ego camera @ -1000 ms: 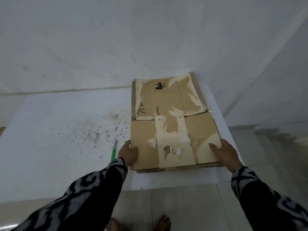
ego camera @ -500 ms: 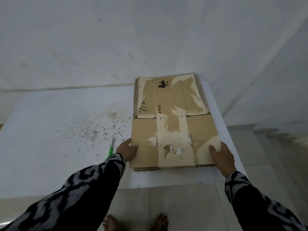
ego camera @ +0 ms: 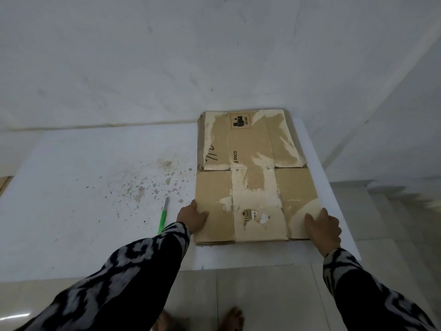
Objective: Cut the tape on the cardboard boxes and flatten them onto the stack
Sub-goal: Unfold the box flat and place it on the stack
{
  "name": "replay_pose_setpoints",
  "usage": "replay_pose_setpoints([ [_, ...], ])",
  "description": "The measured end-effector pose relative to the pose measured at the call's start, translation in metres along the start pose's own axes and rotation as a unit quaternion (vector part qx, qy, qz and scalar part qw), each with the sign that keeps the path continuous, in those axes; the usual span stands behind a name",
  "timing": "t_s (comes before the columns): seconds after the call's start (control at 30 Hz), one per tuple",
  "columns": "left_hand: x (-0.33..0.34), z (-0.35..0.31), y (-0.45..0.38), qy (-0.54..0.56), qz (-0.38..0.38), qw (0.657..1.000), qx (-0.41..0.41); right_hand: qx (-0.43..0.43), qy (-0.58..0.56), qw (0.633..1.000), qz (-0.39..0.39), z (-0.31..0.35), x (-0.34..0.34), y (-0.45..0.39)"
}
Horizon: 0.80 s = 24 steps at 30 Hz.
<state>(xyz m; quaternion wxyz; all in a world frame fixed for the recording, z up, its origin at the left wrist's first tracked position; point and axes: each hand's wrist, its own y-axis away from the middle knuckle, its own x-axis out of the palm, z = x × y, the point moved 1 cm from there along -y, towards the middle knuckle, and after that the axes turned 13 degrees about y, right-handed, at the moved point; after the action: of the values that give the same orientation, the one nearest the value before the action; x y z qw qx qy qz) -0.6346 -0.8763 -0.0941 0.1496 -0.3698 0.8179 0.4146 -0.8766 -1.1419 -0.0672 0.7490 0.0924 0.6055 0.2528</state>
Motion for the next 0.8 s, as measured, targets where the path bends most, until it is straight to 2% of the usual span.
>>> replay_pose_setpoints([
  [0.3, 0.004, -0.001, 0.002, 0.039, 0.01, 0.999, -0.01, -0.011, -0.069, 0.997, 0.027, -0.009, 0.007, -0.016],
  [0.43, 0.003, -0.008, 0.004, -0.029, 0.026, 0.999, -0.02, 0.004, -0.007, 0.999, 0.032, -0.005, 0.003, -0.011],
  [0.5, -0.001, -0.013, 0.008, -0.027, 0.021, 0.999, -0.026, 0.004, 0.029, 0.999, -0.022, -0.001, -0.001, 0.002],
  [0.57, -0.006, -0.015, 0.019, -0.008, 0.012, 1.0, -0.011, -0.024, 0.03, 0.995, -0.087, 0.007, -0.002, 0.021],
  [0.67, -0.026, -0.002, 0.045, -0.002, 0.015, 0.999, 0.051, -0.084, 0.011, 0.987, -0.138, 0.031, 0.008, 0.055],
  [0.73, -0.046, 0.016, 0.059, 0.004, 0.024, 0.996, 0.085, -0.14, -0.028, 0.98, -0.138, 0.053, 0.023, 0.084],
  [0.8, -0.072, 0.043, 0.073, 0.013, 0.032, 0.994, 0.102, -0.197, -0.102, 0.971, -0.091, 0.078, 0.044, 0.119],
])
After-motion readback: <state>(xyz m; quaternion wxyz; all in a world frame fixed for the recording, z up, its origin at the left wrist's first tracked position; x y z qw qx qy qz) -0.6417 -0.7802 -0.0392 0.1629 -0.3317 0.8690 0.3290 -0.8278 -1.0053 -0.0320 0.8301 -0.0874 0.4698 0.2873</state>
